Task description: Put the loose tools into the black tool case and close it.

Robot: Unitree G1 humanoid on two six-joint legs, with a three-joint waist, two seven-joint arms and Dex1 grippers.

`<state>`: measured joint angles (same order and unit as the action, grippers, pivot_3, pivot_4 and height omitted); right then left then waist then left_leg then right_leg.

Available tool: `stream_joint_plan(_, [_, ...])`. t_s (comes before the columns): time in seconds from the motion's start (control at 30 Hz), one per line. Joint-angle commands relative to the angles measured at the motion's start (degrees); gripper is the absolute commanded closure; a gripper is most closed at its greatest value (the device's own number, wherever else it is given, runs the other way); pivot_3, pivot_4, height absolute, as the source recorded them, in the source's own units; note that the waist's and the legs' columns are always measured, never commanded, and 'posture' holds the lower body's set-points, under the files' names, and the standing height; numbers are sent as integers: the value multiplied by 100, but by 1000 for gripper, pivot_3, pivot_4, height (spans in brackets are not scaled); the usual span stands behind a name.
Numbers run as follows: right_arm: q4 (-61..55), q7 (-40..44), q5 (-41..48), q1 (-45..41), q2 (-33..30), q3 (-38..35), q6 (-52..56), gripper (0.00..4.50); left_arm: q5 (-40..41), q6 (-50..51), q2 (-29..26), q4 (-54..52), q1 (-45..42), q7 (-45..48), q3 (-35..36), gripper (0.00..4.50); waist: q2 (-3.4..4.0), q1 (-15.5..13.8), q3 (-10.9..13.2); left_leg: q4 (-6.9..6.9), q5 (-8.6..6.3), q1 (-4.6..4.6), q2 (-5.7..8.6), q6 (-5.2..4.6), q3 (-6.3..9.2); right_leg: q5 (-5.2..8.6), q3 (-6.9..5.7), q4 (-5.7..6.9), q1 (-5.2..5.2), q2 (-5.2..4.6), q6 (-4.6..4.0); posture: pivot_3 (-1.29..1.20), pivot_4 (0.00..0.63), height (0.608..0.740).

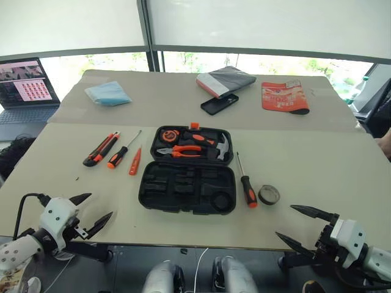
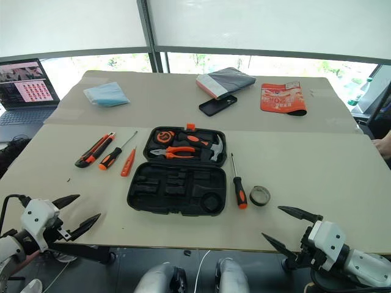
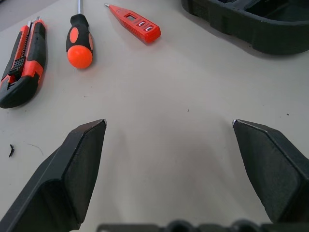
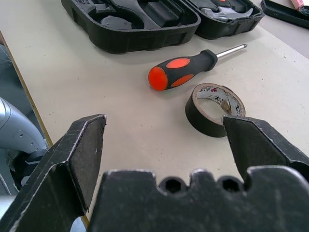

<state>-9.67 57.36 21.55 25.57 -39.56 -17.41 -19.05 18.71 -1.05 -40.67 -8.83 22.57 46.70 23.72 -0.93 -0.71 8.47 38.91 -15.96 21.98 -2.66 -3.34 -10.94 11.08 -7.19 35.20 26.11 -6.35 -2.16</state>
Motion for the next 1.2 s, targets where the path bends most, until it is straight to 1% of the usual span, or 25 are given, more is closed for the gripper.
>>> stream_joint_plan(0.03, [-371, -209, 308, -188, 138, -26, 248, 45, 409, 479, -66, -127, -244, -127, 266, 0, 0, -1, 0, 0, 0, 0, 0, 0, 0, 0, 0, 0, 0, 0, 0, 0, 150, 740])
stream_joint_plan(0.07, [-566, -310, 588, -387, 268, 101, 401, 45, 596, 762, -49, -159, -389, -273, 387, 0, -4, -1, 1, 0, 0, 1, 0, 0, 0, 0, 0, 0, 0, 1, 0, 0, 150, 740])
stream_joint_plan(0.13, [-914, -363, 836, -608, 326, 314, 780, 45, 931, 1306, 5, -269, -512, -483, 572, 0, -16, 10, 5, 2, 7, 8, -7, 10, 1, 0, 0, 11, -2, 5, 0, 0, 150, 740])
stream_joint_plan(0.2, [-1215, -477, 1099, -791, 427, 409, 1068, 45, 1033, 1684, 71, -330, -414, -649, 717, 0, -15, 22, 4, 7, 10, 5, -9, 15, 0, -1, 8, 27, 1, 4, 0, 0, 150, 740])
stream_joint_plan(0.27, [-1542, -588, 1286, -1048, 512, 594, 1306, 45, 1062, 2249, 16, -250, -143, -784, 893, 0, -16, 37, 4, 6, 10, -2, -8, 16, 0, 0, 9, 34, 0, 5, 0, 0, 150, 740])
stream_joint_plan(0.37, [-1753, -748, 1146, -1411, 632, 801, 1387, 45, 1130, 2639, 46, -144, 17, -1008, 1214, 0, -20, 60, 6, 6, 8, 1, -8, 18, -4, -3, 10, 46, 9, 11, 4, 0, 150, 740])
stream_joint_plan(0.5, [-1859, -853, 979, -1762, 687, 987, 1460, 45, 1415, 3051, 24, -296, 57, -990, 1510, 0, -40, -22, 14, 6, 9, 2, -9, 30, 0, 6, -1, 52, 14, 9, -11, 0, 150, 740])
stream_joint_plan(0.53, [-1884, -878, 985, -1842, 690, 1026, 1501, 45, 1502, 3161, 4, -358, 30, -963, 1555, 0, -40, -34, 14, 7, 10, 1, -9, 31, 0, 16, -2, 52, 14, 5, -27, 0, 150, 740])
stream_joint_plan(0.6, [-1906, -918, 966, -1963, 688, 1077, 1572, 45, 1807, 3591, -57, -556, -149, -1037, 1627, 0, -41, -60, 14, 8, 9, -2, -7, 31, 1, 17, -3, 52, 15, -4, -28, 0, 150, 740])
stream_joint_plan(0.67, [-1872, -908, 937, -2013, 678, 1088, 1587, 45, 2216, 4247, -197, -798, -448, -1202, 1627, 0, -46, -69, 14, 10, 9, -5, -5, 31, 1, 16, -3, 51, 16, -7, -27, 0, 150, 740])
stream_joint_plan(0.73, [-1780, -860, 905, -2008, 677, 1079, 1540, 45, 2393, 5006, -462, -967, -1065, -1652, 1421, 0, -61, -90, 13, 10, 9, -5, -5, 30, 1, 15, -2, 52, 11, -7, -26, 0, 150, 740])
stream_joint_plan(0.77, [-1740, -842, 887, -1988, 683, 1078, 1520, 45, 2413, 5292, -542, -968, -1510, -1938, 1272, 0, -67, -114, 11, 10, 11, -3, -4, 33, 3, 15, -2, 57, 8, -6, -26, 0, 150, 740])
stream_joint_plan(0.83, [-1685, -800, 849, -1946, 699, 1095, 1467, 45, 2232, 5815, -706, -935, -2350, -2435, 776, 0, -71, -151, 9, 10, 22, -1, -1, 50, 4, 12, -1, 64, 1, -1, -21, 0, 150, 740])
stream_joint_plan(0.87, [-1674, -796, 837, -1937, 710, 1106, 1457, 45, 2153, 5969, -740, -909, -2608, -2552, 594, 0, -73, -146, 7, 10, 35, 0, 3, 72, 4, -4, 2, 70, 2, 1, 5, 0, 150, 740])
stream_joint_plan(0.9, [-1668, -793, 830, -1934, 716, 1112, 1451, 45, 2102, 6079, -757, -892, -2750, -2622, 489, 0, -73, -129, 6, 10, 45, -1, 4, 89, 2, -6, 4, 70, 1, 6, 8, 0, 150, 740])
stream_joint_plan(1.0, [-1568, -723, 726, -1867, 800, 1172, 1304, 45, 1900, 6270, -635, -546, -3528, -2823, -107, 0, -73, -11, 6, 2, 44, -3, 4, 87, -13, -6, 17, 70, 4, 17, 8, 0, 150, 740])
stream_joint_plan(1.1, [-1513, -700, 676, -1856, 865, 1166, 1239, 45, 1750, 6344, -529, -276, -3905, -2895, -385, 0, -76, 44, 8, 2, 49, -2, 4, 94, -17, -4, 13, 71, 7, 47, 5, 0, 150, 740])
stream_joint_plan(1.2, [-1431, -686, 612, -1847, 922, 1177, 1159, 45, 1354, 6033, -480, 163, -4183, -2896, -726, 0, -77, 50, 9, 2, 54, -10, -1, 107, -18, -2, 17, 76, 6, 68, 2, 0, 150, 740])
